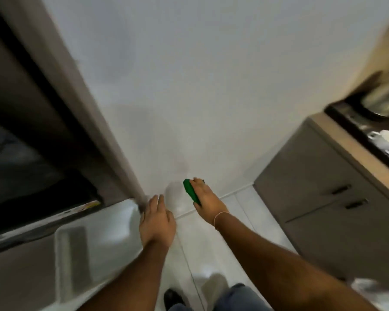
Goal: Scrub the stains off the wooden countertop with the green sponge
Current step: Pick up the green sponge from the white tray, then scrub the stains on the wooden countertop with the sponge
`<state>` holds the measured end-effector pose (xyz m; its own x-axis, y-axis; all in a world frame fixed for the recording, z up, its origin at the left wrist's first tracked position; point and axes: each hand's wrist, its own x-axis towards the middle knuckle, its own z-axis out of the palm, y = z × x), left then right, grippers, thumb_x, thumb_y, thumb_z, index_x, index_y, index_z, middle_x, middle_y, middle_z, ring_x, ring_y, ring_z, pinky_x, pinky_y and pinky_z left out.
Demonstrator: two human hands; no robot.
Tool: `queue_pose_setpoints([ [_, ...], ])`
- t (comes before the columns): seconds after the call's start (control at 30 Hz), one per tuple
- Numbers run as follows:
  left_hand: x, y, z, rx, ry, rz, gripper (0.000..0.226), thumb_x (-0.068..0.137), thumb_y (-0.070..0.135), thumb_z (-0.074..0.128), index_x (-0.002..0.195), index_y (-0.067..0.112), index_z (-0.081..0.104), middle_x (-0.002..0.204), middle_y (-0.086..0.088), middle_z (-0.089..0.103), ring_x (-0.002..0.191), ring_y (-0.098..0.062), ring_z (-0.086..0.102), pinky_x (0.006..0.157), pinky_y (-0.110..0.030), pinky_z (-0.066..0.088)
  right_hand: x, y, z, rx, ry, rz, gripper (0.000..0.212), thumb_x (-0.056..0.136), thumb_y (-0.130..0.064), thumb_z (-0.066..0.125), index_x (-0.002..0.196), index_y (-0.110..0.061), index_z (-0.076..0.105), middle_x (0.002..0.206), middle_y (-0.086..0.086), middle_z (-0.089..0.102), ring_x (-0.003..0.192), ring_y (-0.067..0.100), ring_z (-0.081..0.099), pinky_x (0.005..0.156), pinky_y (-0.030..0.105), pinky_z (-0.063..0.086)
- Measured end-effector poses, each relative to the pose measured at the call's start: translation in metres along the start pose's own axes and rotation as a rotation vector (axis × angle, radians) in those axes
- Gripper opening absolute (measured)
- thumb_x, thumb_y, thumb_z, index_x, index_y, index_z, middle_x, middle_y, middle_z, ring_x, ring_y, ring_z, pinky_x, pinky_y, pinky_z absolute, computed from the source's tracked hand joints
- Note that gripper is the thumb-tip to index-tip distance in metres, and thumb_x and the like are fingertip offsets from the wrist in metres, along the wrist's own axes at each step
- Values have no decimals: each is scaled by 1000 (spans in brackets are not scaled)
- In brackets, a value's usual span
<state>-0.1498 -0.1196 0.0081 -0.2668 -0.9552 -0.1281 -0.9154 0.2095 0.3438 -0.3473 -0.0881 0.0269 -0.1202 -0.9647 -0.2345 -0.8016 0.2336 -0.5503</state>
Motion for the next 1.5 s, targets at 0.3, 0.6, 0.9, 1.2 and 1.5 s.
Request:
queue_pose_setpoints([
  [0.3, 22, 212, 80, 139, -223, 533, 73, 115, 43, 27, 174, 19, -8, 184, -5, -13, 171, -25, -10, 137, -45, -2, -86, 176, -93, 213, 335, 466, 74, 107, -9, 56, 172, -16, 21, 180, 4, 17, 168, 23, 17, 137, 35, 15],
  [0.6, 10, 432, 156, 227, -286, 918, 84, 110, 41, 45, 175, 19, -4, 184, -8, -10, 172, -29, -3, 137, -50, 7, -206, 353, -210, 999, 1140, 809, 64, 102, 0, 62, 163, -13, 47, 147, 5, 63, 120, 15, 68, 110, 27, 55],
  [0.9, -3, 600, 219, 260, -368, 1160, 83, 113, 45, 34, 170, 20, -21, 181, -8, -26, 167, -27, -24, 134, -49, -13, -330, 497, -295, 1517, 1954, 884, 42, 96, -11, 79, 136, -8, 68, 126, 11, 76, 116, 28, 72, 82, 33, 65],
  [1.2, 32, 723, 266, 292, -419, 1323, 95, 110, 61, 33, 170, 13, -23, 181, -9, -25, 169, -25, -20, 139, -50, -1, -265, 582, -342, 416, 1016, 1292, 64, 109, -26, 60, 167, -13, 37, 175, 11, 32, 165, 31, 26, 135, 40, 18],
  [1.5, 31, 751, 308, 366, -568, 1415, 149, 84, 86, 63, 162, 10, -38, 173, -10, -44, 163, -29, -35, 136, -47, -14, -279, 569, -294, 58, 668, 1198, 69, 110, -47, 48, 171, -34, 18, 179, -11, 9, 169, 19, 6, 138, 49, 13],
])
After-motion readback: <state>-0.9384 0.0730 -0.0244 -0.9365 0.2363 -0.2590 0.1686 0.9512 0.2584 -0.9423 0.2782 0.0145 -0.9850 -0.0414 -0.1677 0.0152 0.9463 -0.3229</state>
